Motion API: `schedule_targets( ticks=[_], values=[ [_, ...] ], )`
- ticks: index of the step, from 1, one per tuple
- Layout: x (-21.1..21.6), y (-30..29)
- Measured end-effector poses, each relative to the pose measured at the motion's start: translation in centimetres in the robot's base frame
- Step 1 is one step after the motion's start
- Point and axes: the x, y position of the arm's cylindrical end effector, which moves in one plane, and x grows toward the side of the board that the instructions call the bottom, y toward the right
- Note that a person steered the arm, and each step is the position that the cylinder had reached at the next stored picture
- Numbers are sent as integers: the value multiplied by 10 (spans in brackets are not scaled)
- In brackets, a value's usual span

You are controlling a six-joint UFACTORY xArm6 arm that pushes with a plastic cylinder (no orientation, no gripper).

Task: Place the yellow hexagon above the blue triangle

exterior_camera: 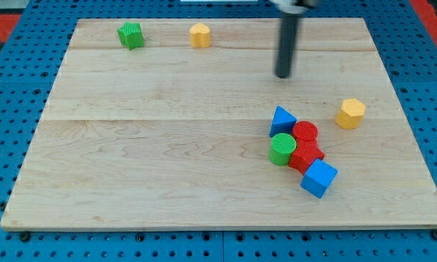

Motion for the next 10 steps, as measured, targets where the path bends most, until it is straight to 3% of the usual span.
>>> schedule_targets(
  ticks=[1,2,4,6,7,8,9,10],
  values=[
    [29,123],
    [94,134],
    [49,50],
    [117,104],
    [85,33],
    [6,8],
    [15,33],
    [80,74]
  ],
)
